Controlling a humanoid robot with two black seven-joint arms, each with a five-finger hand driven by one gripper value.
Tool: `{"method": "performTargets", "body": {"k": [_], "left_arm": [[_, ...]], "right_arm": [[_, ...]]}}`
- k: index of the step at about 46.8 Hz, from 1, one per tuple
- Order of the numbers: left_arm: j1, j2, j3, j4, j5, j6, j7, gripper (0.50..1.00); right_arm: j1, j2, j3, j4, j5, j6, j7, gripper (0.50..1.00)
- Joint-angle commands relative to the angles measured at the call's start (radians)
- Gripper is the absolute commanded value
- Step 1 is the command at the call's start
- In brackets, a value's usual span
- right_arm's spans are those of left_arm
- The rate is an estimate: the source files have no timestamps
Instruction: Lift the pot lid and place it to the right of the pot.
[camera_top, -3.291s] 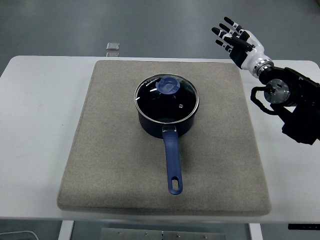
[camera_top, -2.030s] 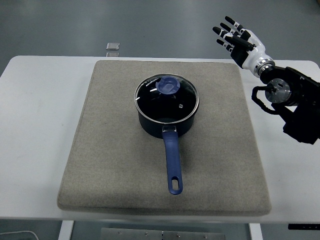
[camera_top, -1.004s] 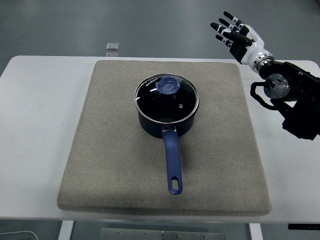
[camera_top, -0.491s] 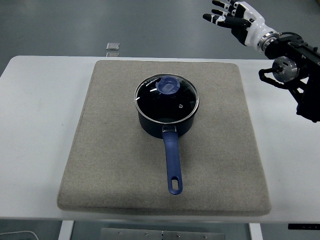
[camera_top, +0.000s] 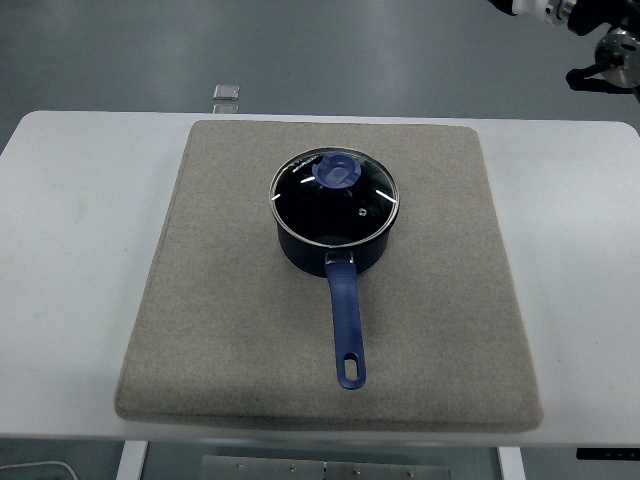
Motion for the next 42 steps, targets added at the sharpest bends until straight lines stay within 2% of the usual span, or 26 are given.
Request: {"method": "performTargets", "body": {"k": [1,10,16,25,35,42], "left_arm": [[0.000,0.000,0.000,-0.001,0.000,0.000,0.000,1.000],[0.000,0.000,0.000,-0.001,0.000,0.000,0.000,1.000],[0.000,0.000,0.000,-0.001,0.000,0.000,0.000,1.000],[0.000,0.000,0.000,0.000,0.000,0.000,0.000,1.000],[0.000,0.000,0.000,0.000,0.000,0.000,0.000,1.000],[0.000,0.000,0.000,-0.001,0.000,0.000,0.000,1.000]], "right_arm": [[0.028,0.005,-0.001,0.010,-0.075,0.016,0.003,0.944],[0.080,-0.011,-0.001,0.108,-0.235,0.062,0.009,0.944],[0.092,-0.030,0.001,0.186,-0.342,0.089,0.043,0.944],[0.119,-0.065,0.004,0.327,-0.491,0.102,0.060,0.942],[0.155,-0.065,0.004,0.374,-0.575,0.151,0.061,0.940],[0.155,-0.065,-0.001,0.393,-0.684,0.155,0.066,0.938]]}}
